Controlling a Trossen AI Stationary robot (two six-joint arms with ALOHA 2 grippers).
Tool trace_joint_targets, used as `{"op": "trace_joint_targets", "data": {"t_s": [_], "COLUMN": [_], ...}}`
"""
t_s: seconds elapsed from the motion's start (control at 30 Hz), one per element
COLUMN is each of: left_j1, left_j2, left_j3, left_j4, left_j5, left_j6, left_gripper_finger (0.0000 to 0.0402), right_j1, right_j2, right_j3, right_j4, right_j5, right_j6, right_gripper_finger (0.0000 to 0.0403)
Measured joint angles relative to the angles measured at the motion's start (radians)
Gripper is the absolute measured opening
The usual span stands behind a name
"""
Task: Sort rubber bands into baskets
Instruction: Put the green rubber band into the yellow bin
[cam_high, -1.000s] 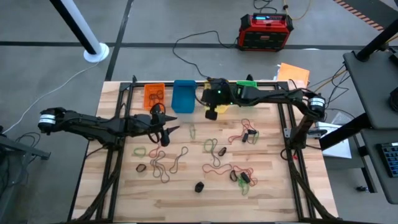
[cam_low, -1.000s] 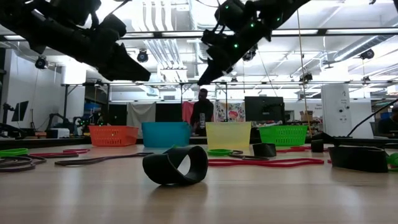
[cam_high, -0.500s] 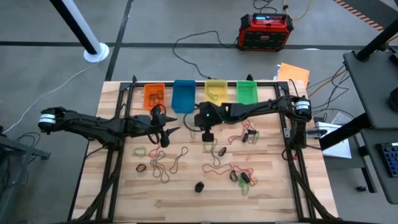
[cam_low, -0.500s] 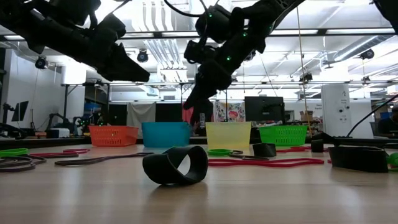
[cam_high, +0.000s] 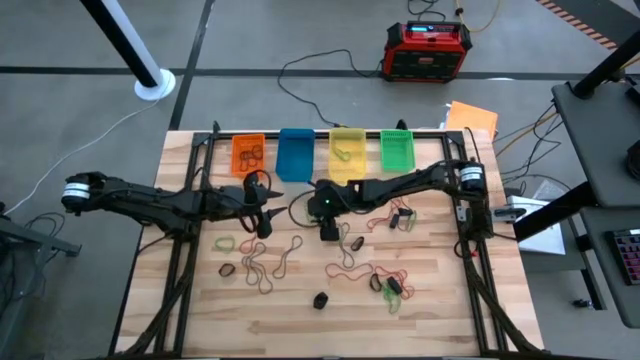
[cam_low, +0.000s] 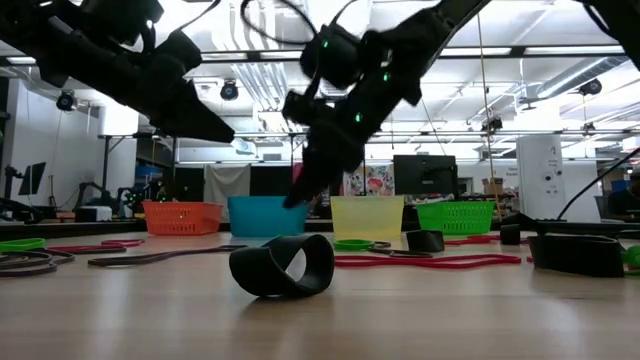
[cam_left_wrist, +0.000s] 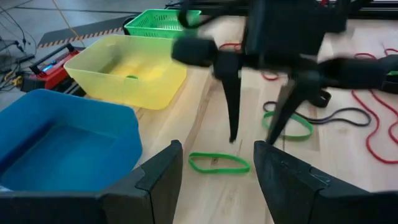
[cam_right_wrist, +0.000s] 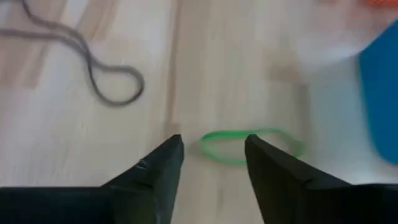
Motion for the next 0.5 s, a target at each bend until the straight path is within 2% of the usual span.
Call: {"op": "trace_joint_targets", "data": {"t_s": [0.13, 0.27, 0.4, 0.5], "left_j1": [-0.007, -0.008, -0.008, -0.008], "left_j2": [0.0, 0.0, 0.001, 0.004], "left_j3": [0.0, 0.0, 0.0, 0.0], "left_j4": [-0.003, -0.003, -0.002, 0.01], "left_j5": [0.0, 0.0, 0.0, 0.0], "left_j6": [-0.004, -0.007, -0.016, -0.018], "left_gripper_finger": [0.0182, 0.0182, 0.0182, 0.0182], "right_j1": [0.0, -0.003, -0.003, -0.002], "right_j2": [0.062, 0.11, 0.142, 0.159], "right_j3": [0.0, 0.009, 0.022, 0.028], "right_j4": [0.045, 0.062, 0.07, 0.073], "right_j5": [-0.001, -0.003, -0.005, -0.005], "right_j6": [0.051, 0.073, 0.092, 0.091], "right_gripper_finger": [0.0195, 0.0194, 0.0163, 0.0115]}}
